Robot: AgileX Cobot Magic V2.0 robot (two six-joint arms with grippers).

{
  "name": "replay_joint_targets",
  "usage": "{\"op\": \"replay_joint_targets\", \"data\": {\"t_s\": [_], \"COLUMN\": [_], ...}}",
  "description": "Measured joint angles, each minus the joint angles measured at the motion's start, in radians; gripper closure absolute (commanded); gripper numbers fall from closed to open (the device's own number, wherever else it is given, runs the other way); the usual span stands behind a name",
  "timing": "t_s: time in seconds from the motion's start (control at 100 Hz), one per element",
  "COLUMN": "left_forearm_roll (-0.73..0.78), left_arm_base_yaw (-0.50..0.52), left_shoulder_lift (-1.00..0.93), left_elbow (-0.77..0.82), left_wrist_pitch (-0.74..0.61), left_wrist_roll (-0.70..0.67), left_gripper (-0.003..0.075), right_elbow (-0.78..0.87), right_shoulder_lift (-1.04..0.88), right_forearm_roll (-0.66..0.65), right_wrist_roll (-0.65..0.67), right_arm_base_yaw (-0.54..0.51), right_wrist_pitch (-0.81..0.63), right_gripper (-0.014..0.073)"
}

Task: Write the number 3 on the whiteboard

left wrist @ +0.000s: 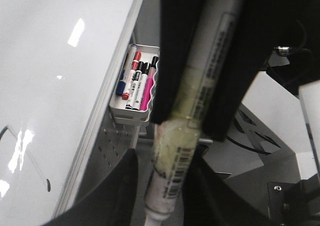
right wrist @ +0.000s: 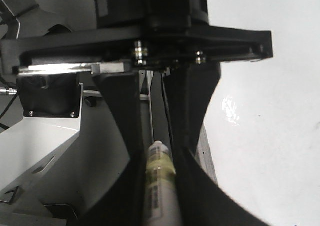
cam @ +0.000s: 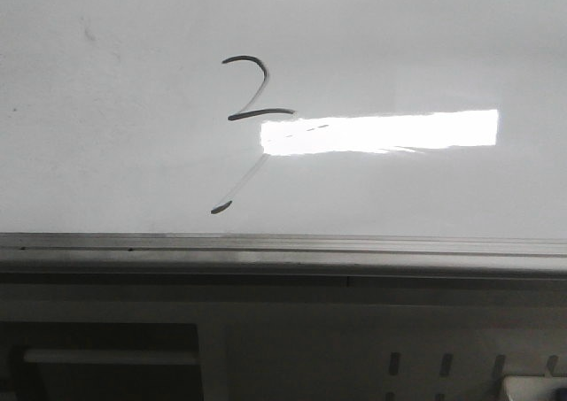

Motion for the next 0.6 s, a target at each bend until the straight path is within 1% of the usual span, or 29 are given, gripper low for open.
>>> {"op": "replay_joint_targets", "data": {"t_s": [0.1,0.15,0.22,0.39,0.44,0.49,0.54,0.6], "left_forearm_roll": [-0.006,-0.007,-0.010,-0.015,-0.015,-0.015,-0.015,-0.019], "left_arm_base_yaw": [0.000,0.000,0.000,0.000,0.000,-0.002,-0.003,-0.003], "left_shoulder_lift": [0.000,0.000,0.000,0.000,0.000,0.000,0.000,0.000], "left_elbow": [0.000,0.000,0.000,0.000,0.000,0.000,0.000,0.000], "left_wrist_pitch": [0.007,0.007,0.007,0.015,0.017,0.022,0.024,0.024], "left_wrist_roll": [0.000,0.000,0.000,0.011,0.020,0.024,0.027,0.029], "left_gripper": [0.0535,0.0549,0.0594,0.0739,0.0740,0.0741,0.0741,0.0741], "right_elbow": [0.000,0.000,0.000,0.000,0.000,0.000,0.000,0.000], "right_shoulder_lift": [-0.002,-0.002,-0.002,-0.002,-0.002,-0.002,-0.002,-0.002], "right_forearm_roll": [-0.005,-0.005,-0.009,-0.011,-0.009,-0.007,-0.006,-0.005], "right_wrist_roll": [-0.001,-0.001,-0.001,-0.001,-0.001,-0.001,-0.001,-0.001], "right_arm_base_yaw": [0.007,0.007,0.009,0.009,0.009,0.011,0.011,0.011], "right_wrist_pitch": [-0.002,-0.002,-0.004,-0.007,-0.006,-0.003,-0.002,-0.002], "right_gripper": [0.0666,0.0666,0.0666,0.0664,0.0648,0.0605,0.0531,0.0393]}}
